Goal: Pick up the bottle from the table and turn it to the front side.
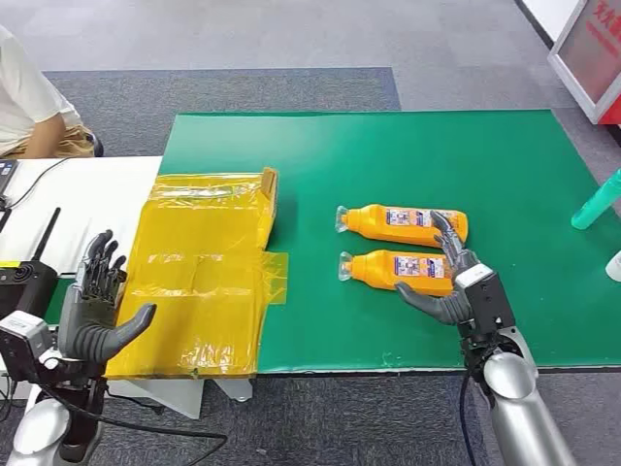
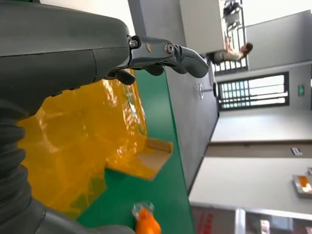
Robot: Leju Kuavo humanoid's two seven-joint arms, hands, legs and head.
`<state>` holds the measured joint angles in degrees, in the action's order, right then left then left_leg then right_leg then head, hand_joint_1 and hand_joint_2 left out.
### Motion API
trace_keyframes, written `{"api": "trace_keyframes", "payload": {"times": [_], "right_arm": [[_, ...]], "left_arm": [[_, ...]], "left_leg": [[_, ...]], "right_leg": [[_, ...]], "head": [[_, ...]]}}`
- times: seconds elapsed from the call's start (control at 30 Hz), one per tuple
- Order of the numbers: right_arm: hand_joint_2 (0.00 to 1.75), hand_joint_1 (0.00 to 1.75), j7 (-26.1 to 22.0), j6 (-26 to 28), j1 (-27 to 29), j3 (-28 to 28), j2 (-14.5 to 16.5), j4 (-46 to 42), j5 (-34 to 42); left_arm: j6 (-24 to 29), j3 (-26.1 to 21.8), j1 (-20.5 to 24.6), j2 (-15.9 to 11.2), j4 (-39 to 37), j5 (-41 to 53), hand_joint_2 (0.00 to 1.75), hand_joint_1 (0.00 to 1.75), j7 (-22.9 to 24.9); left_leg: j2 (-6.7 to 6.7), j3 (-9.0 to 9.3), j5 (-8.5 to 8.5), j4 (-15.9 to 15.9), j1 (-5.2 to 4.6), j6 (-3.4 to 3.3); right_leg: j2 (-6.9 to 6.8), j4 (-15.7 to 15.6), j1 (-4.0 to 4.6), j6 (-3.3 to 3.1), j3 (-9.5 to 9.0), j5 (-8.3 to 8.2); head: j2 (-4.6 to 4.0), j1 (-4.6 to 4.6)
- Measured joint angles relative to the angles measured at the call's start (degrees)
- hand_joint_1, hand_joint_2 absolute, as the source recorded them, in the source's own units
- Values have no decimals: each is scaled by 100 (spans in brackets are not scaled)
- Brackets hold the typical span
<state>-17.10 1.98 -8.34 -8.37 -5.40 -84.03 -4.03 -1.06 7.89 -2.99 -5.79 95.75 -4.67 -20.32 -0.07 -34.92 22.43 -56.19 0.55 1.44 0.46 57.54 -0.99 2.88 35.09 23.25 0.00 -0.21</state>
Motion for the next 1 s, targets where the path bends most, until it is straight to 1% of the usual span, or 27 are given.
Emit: {"api": "trace_keyframes", "payload": {"times": [0.23,0.53,0.7,0.93,1.0], "right_arm": [[175,0,-1,24,-128,106,0,297,-58],[175,0,-27,8,-243,176,0,623,-79],[175,0,-48,42,-247,175,0,683,-185],[175,0,-53,51,-247,175,0,692,-217],[175,0,-24,121,-247,173,0,692,-339]], "left_arm": [[147,-81,106,-7,-158,285,175,0,-65],[-130,-98,207,-5,-212,47,175,0,-225],[-280,-96,211,-4,-212,-81,175,0,-237],[-324,-96,244,-4,-212,-134,175,0,-243],[-307,-96,270,-4,-212,-87,175,0,-250]], "left_leg": [[0,0,0,0,0,0],[0,-1,0,0,0,0],[0,-1,0,0,0,0],[0,-1,0,0,0,0],[0,-1,0,0,0,0]], "right_leg": [[0,0,0,0,1,0],[0,0,0,0,2,0],[0,0,0,0,2,0],[0,0,0,0,3,0],[0,0,0,0,2,0]], "head": [[0,0],[0,0],[0,0],[0,0],[0,0]]}}
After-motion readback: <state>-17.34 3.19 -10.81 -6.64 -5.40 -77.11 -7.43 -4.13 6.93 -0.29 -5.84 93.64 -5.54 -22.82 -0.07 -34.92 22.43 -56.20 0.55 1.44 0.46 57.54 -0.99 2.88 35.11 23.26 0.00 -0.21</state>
